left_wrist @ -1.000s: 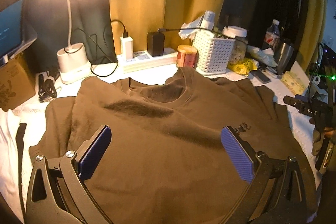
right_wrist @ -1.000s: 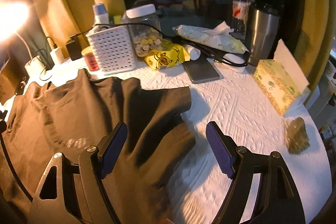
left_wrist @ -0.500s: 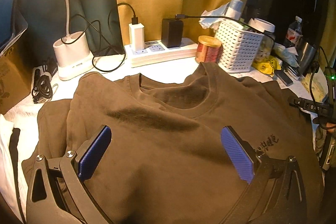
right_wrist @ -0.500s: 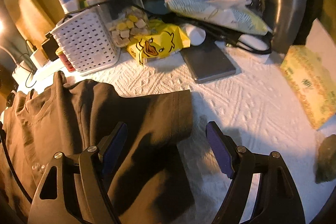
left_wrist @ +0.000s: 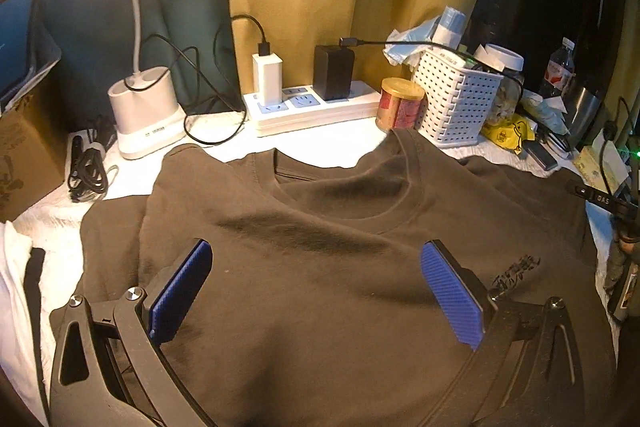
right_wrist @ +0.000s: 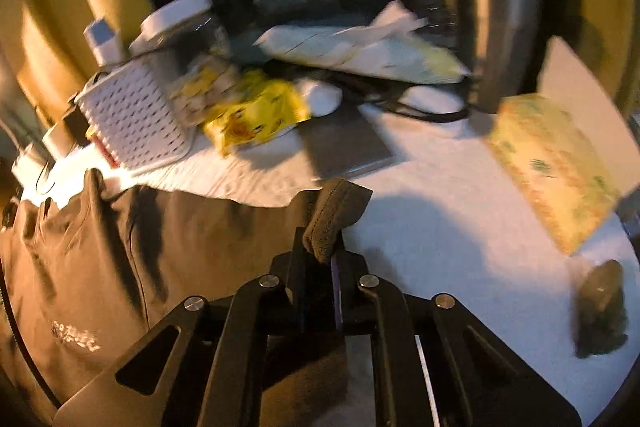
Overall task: Fold small clothes
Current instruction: 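Fold the held sleeve across the shirt body and open the right gripper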
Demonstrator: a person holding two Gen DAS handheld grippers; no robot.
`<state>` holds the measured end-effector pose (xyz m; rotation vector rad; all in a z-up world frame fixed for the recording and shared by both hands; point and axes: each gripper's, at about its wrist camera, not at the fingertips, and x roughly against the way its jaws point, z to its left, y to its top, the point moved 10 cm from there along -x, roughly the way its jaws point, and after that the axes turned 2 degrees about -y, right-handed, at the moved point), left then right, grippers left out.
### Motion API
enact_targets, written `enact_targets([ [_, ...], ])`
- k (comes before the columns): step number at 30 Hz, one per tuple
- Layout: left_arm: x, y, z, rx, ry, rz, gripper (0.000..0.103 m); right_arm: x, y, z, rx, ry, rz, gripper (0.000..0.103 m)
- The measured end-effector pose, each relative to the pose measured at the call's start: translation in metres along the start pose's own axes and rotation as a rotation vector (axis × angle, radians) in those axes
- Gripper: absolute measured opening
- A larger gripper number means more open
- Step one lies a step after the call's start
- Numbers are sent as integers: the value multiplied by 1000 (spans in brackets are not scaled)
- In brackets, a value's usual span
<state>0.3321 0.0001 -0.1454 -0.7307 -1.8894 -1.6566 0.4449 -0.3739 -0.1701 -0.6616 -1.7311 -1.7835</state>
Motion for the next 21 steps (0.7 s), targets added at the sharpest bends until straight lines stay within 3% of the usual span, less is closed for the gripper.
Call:
enact_targets([
  [9,20,-2,12,17,5,-33,102,38,-1,-3,-10,-15,-66,10],
  [21,47,-10,50,65,-3,-66,102,80,14,87,101,59,-153,10],
])
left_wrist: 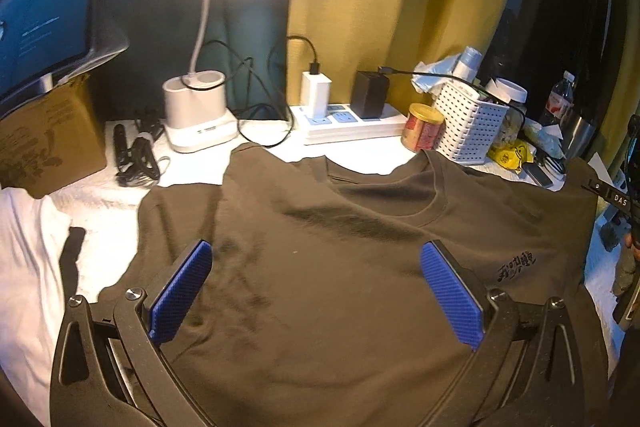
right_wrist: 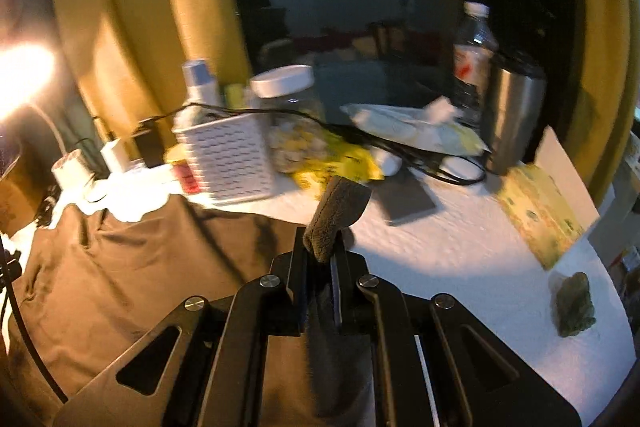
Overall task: Fold small clothes
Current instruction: 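Fold the held sleeve across the shirt body and open the right gripper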
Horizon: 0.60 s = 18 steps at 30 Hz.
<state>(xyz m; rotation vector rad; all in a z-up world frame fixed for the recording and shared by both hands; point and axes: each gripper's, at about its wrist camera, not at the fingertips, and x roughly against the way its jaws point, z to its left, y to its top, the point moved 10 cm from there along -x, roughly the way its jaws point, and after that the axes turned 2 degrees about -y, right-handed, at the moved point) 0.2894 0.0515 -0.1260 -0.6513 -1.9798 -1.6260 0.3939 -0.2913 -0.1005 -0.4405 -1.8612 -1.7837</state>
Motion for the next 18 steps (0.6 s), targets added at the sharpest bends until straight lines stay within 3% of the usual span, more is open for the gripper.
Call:
enact_targets([
  [8,13,-7,37,23,3,-11,102,-6,-10,71,55,63,29,10],
  [18,20,-19,53,23,-15,6,102,-30,-56,130,78,115,142,10],
])
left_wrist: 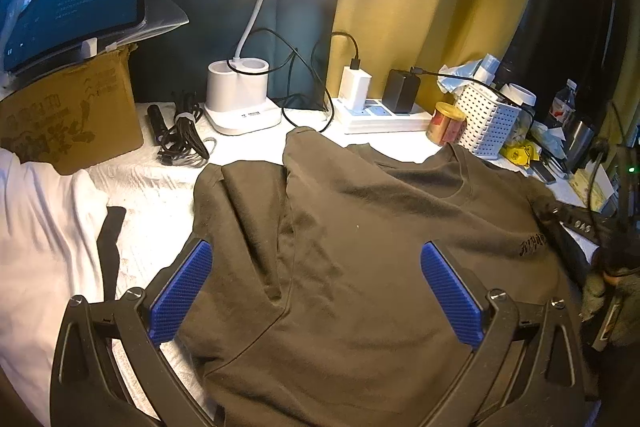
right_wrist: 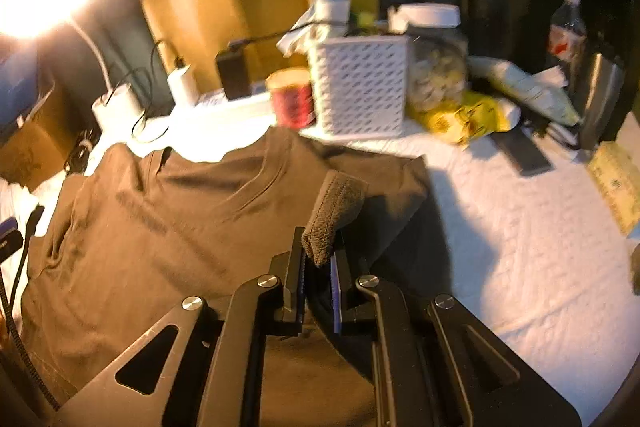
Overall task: Fold small clothes
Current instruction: 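Fold the held sleeve across the shirt body and open the right gripper, then move the left gripper toward the other sleeve of the shirt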
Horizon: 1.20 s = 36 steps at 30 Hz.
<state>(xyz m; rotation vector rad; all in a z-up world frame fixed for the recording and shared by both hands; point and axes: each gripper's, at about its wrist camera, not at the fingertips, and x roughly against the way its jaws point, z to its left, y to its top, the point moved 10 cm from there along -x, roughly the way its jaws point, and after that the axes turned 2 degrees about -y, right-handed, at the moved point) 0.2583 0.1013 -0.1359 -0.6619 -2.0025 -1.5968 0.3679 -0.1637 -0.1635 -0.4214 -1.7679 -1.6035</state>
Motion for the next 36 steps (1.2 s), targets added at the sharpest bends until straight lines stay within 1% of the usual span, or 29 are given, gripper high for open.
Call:
enact_targets([
  [2,0,-1,-2,-2,-5,2,102,-7,-7,9,11,29,31,20],
  [4,1,-2,-5,-4,-10,2,102,-10,-15,18,22,72,61,46],
  [5,2,-3,-7,-5,-12,1,102,-9,-17,21,26,80,61,48],
  [8,2,-6,-14,-8,-17,5,102,3,-21,22,41,94,52,49],
  [12,2,-9,-26,-16,-24,10,102,27,-22,0,33,68,20,49],
  [14,1,-11,-32,-22,-25,12,102,37,-23,-16,21,49,3,52],
  [15,1,-11,-35,-24,-26,13,102,41,-25,-27,9,35,-4,59],
  [16,1,-11,-38,-26,-26,15,102,43,-27,-35,-1,27,-4,60],
  [21,5,-10,-53,-57,-23,16,102,39,-43,-75,-75,-20,24,60],
  [23,7,-10,-56,-66,-18,19,102,37,-47,-83,-98,-14,37,60],
  [24,7,-10,-58,-69,-15,20,102,35,-50,-82,-105,8,55,60],
  [25,8,-10,-58,-71,-11,21,102,34,-54,-81,-110,26,74,57],
  [26,9,-10,-59,-73,-8,21,102,34,-55,-79,-112,40,79,50],
  [27,11,-10,-60,-73,-4,20,102,36,-54,-75,-107,56,72,27],
  [28,12,-10,-60,-74,0,19,102,37,-55,-70,-87,62,71,8],
  [29,13,-10,-60,-74,3,19,102,39,-55,-68,-65,55,66,7],
  [31,16,-11,-60,-69,8,19,102,46,-54,-58,-30,77,44,5],
  [32,17,-12,-61,-68,8,18,102,51,-53,-52,-9,91,36,5],
  [35,21,-15,-60,-63,9,17,102,61,-55,-37,57,96,28,5],
  [36,21,-16,-60,-63,9,17,102,64,-58,-29,79,111,32,5],
])
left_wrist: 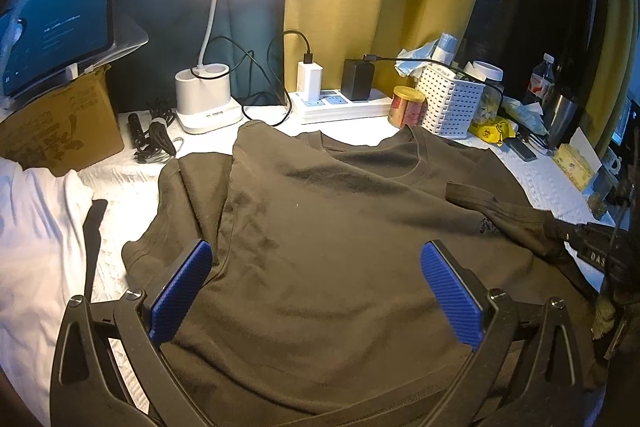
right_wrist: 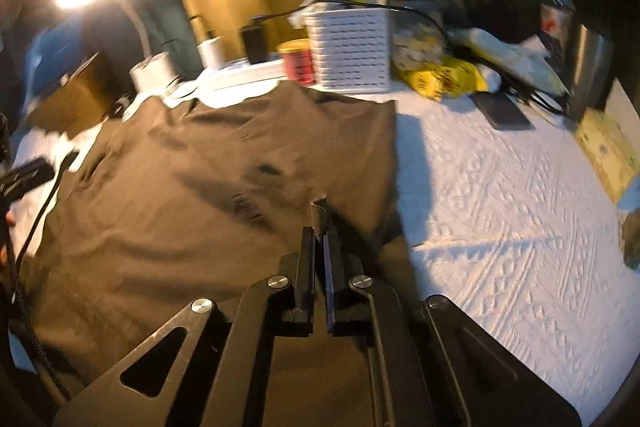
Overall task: Fold small clothes
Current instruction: 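Move the left gripper toward the other sleeve of the shirt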
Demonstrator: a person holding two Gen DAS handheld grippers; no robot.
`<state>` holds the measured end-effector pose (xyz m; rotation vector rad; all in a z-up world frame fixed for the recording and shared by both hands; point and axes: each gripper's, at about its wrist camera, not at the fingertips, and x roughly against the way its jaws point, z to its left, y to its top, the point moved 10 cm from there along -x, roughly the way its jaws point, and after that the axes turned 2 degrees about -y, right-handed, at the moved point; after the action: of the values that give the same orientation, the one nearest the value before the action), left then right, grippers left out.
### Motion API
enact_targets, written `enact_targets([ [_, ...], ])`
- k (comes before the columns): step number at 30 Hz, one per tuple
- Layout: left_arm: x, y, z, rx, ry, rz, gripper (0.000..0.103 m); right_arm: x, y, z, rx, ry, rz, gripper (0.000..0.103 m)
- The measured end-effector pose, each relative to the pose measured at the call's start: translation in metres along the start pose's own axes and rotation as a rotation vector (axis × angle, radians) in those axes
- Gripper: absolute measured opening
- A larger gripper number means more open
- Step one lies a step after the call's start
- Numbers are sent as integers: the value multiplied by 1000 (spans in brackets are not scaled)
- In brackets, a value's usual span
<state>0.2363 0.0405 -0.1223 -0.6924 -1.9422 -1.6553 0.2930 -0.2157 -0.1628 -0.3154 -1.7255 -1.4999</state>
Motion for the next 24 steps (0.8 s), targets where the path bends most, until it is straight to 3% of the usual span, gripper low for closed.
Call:
enact_targets([
  [5,7,-7,2,2,-6,-1,102,-5,-24,28,90,46,72,5],
  [11,14,-20,17,19,0,8,102,-10,-51,45,140,31,147,9],
  [12,14,-22,22,27,1,11,102,-9,-52,46,136,35,149,18],
  [13,14,-23,25,31,3,13,102,-8,-53,48,132,40,150,35],
  [15,15,-26,33,42,7,17,102,-4,-51,50,129,35,142,49],
  [21,16,-24,59,87,9,14,102,-7,-26,48,84,1,74,49],
  [24,16,-21,68,109,5,12,102,-25,-22,40,40,-13,96,49],
])
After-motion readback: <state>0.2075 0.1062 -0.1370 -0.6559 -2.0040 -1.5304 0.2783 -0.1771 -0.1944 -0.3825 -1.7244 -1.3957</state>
